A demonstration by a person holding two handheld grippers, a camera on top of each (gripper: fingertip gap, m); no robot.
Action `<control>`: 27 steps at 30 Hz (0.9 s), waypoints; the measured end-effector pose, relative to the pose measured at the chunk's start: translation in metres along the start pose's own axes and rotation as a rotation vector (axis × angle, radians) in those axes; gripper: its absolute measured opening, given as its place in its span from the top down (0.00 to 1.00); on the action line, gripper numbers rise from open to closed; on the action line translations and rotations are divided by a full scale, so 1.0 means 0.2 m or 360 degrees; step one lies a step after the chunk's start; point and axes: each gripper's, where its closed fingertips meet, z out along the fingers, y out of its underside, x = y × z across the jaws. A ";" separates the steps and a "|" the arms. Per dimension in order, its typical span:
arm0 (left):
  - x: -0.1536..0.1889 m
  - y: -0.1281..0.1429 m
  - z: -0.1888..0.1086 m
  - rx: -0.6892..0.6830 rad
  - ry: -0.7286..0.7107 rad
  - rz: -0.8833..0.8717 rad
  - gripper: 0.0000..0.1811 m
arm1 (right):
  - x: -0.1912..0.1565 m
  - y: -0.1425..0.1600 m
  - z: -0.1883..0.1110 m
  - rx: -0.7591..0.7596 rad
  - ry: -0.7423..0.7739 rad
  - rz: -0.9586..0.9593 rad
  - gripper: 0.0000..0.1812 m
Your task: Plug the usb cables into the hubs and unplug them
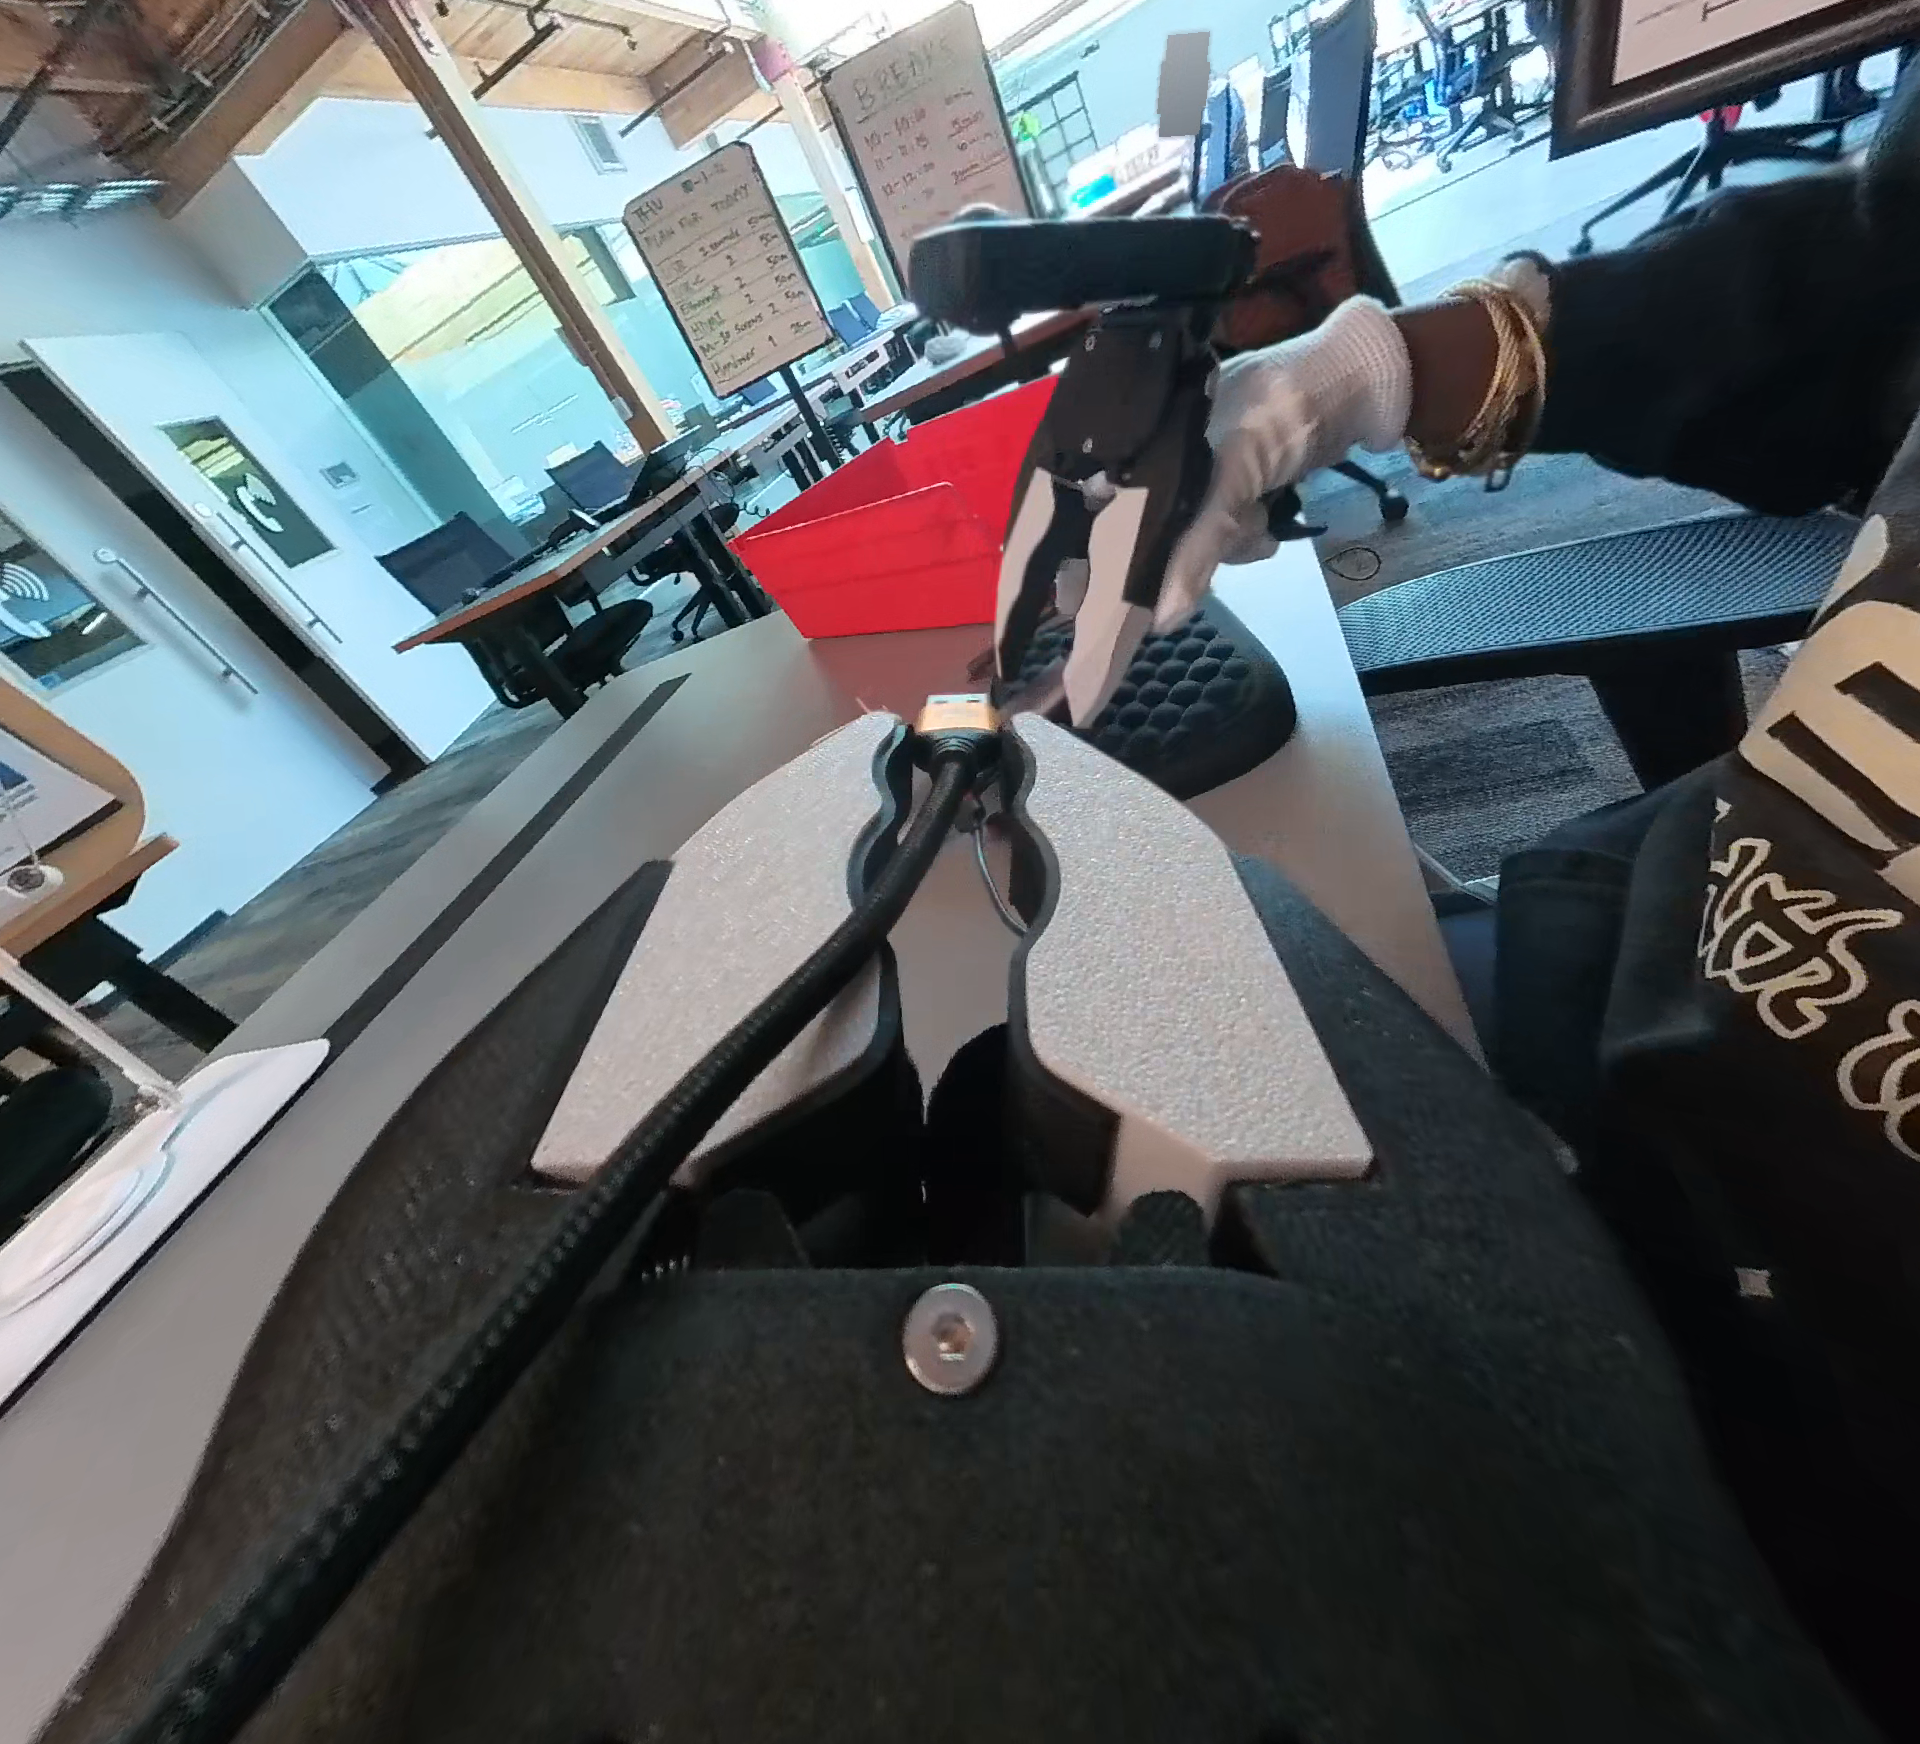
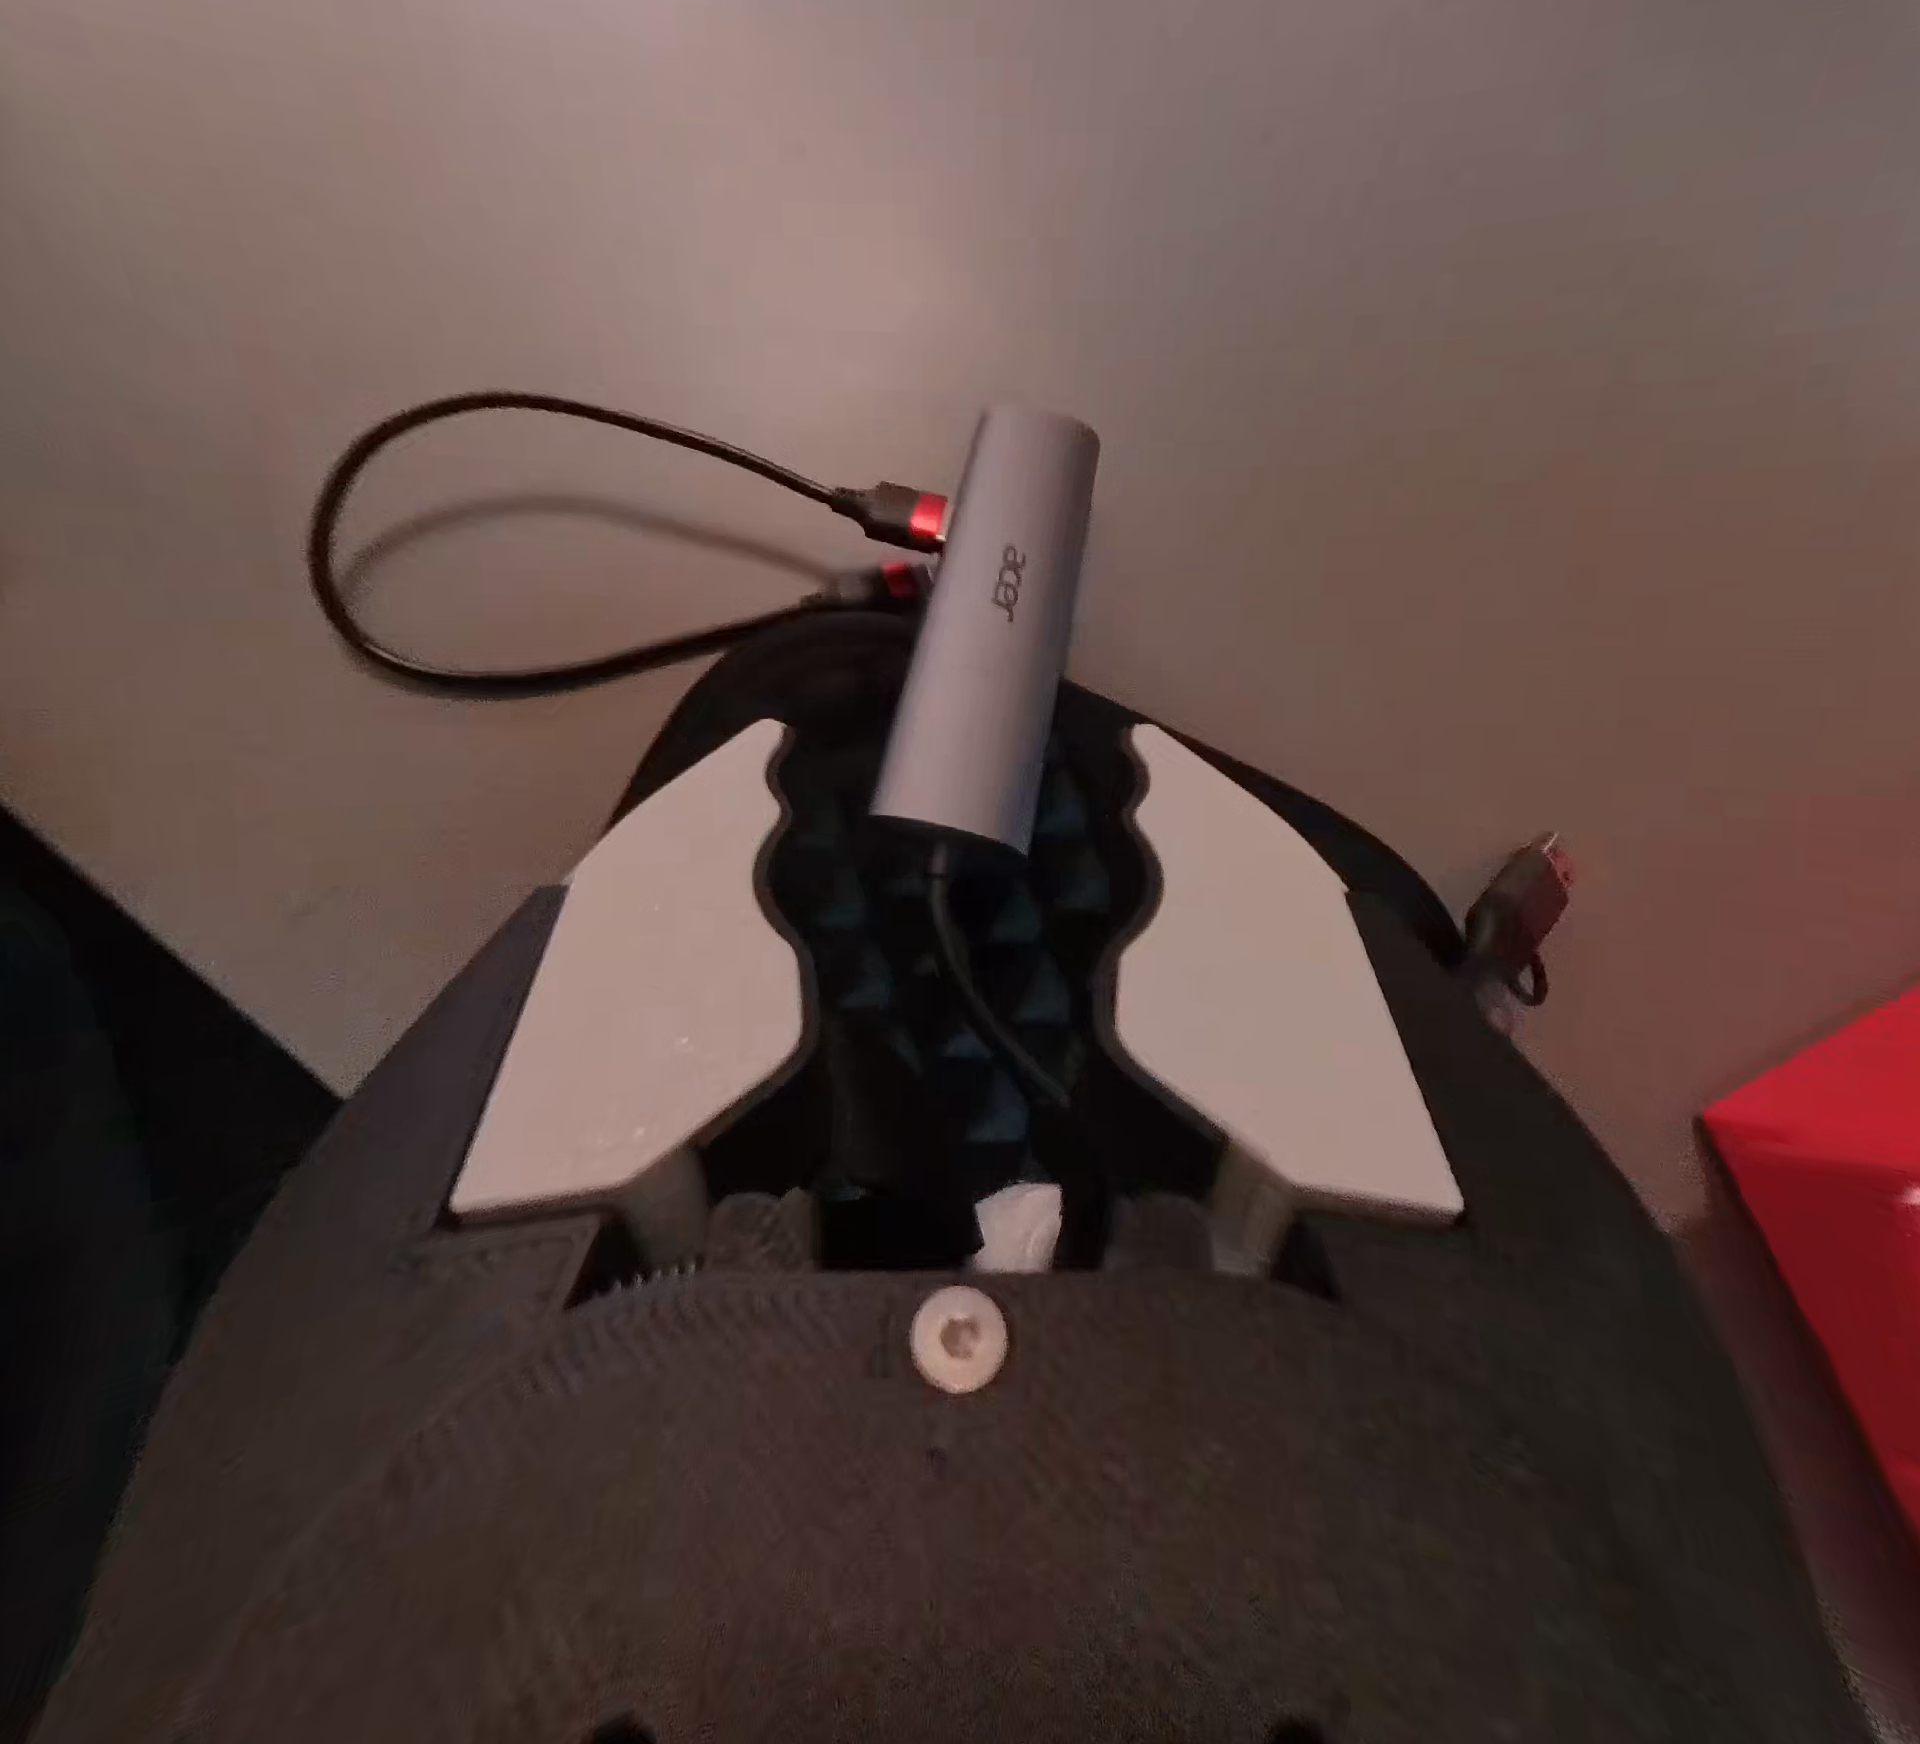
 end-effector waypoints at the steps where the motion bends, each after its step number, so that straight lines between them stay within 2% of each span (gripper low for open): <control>1: 0.00 0.00 0.00 -0.0008 -0.0005 0.0002 0.92 | 0.01 0.01 0.02 -0.0023 0.0023 0.0011 0.69; 3: -0.01 0.01 0.00 -0.0014 -0.0013 -0.0001 0.92 | 0.02 0.04 0.05 -0.0073 0.0048 0.0006 0.71; 5: -0.01 0.01 0.00 -0.0016 -0.0029 -0.0014 0.92 | -0.01 0.03 0.06 -0.0047 -0.0009 0.0013 0.80; 8: -0.04 -0.02 0.01 0.0011 -0.0108 -0.0103 0.92 | 0.00 0.02 0.06 -0.0005 0.0006 0.0030 0.81; 12: 0.01 -0.18 0.06 0.0233 -0.0162 -0.0440 0.92 | -0.01 -0.07 0.04 0.0240 0.0015 0.0116 0.81; 16: 0.11 -0.28 0.15 0.0443 -0.0116 -0.0681 0.92 | -0.09 -0.27 -0.03 0.0623 -0.0001 0.0166 0.82; 19: 0.11 -0.17 0.22 0.0371 -0.0208 -0.0690 0.92 | -0.21 -0.41 -0.08 0.0833 -0.0079 0.0146 0.82; 22: 0.03 -0.03 0.21 0.0211 -0.0372 -0.0626 0.92 | -0.33 -0.50 -0.13 0.0940 -0.0205 0.0127 0.82; 27: -0.04 0.01 0.13 0.0215 -0.0497 -0.0563 0.92 | -0.48 -0.54 -0.13 0.0988 -0.0356 0.0106 0.82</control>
